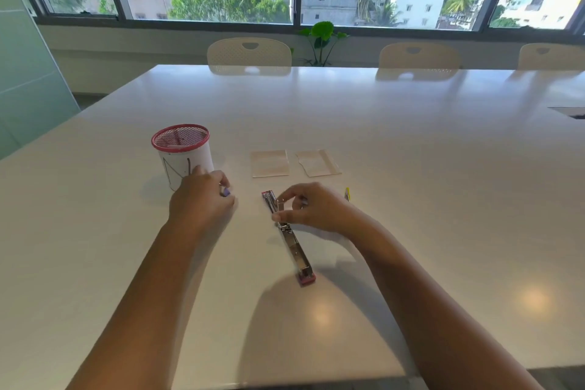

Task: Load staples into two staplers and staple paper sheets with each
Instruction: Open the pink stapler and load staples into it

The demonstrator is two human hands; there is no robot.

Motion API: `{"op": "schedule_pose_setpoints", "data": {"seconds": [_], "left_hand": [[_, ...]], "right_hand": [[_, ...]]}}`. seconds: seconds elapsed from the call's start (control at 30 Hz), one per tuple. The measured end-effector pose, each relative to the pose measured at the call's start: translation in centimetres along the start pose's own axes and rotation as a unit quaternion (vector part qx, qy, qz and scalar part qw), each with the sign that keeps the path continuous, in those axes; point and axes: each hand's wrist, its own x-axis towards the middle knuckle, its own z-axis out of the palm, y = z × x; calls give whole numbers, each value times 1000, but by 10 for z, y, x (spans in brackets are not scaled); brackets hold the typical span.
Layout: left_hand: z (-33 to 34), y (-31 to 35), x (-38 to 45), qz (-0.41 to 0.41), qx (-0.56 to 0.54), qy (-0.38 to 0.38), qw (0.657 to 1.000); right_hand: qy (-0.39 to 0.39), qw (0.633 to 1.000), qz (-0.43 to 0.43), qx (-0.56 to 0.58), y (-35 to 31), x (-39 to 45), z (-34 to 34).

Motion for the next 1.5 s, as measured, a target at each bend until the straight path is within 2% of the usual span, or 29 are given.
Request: {"op": "schedule_pose_setpoints", "data": {"seconds": [0.2,0.3,0.37,0.4,0.47,0.5,0.57,0.6,0.63,0.67,0.77,0.87,0.97,1.1,1.2,1.3,1.5], "left_hand": [[-2,-9,2,-45,36,-14,998],[-5,2,6,8,-9,91,996],[-3,14,3,57,-99,140,984],[0,21,0,61,-151,112,980],[10,32,-5,17,-251,-34,967],[13,37,-8,-24,-317,-115,941],[13,47,-13,-99,-483,-248,834],[11,50,-16,-117,-540,-292,780],[8,52,-18,-123,-567,-319,749],[7,53,-20,-123,-578,-333,735],[7,49,-19,-117,-564,-331,747],[9,40,-8,-123,-542,-347,755],[10,36,-2,-124,-541,-387,737],[11,33,-1,-105,-540,-418,723],[8,32,-1,-101,-535,-439,715],[8,32,0,-97,-532,-457,706],[11,28,2,-88,-529,-487,690]], "right_hand": [[16,999,33,13,3,4,4],[25,999,25,38,2,5,6],[41,998,6,48,2,7,7],[53,997,-5,61,2,7,8],[76,992,-22,103,2,8,7],[85,989,-29,116,1,9,7],[106,984,-37,141,0,9,8],[116,981,-36,155,0,9,10],[122,979,-33,158,-1,9,11],[120,980,-28,154,-2,8,13],[119,972,-5,204,-9,7,15],[176,935,42,304,-9,10,9],[234,933,61,268,-3,11,6],[267,947,23,178,-2,9,4],[273,947,-15,168,-1,9,2],[247,947,-27,201,0,8,0],[225,939,17,260,-5,5,-4]]}}
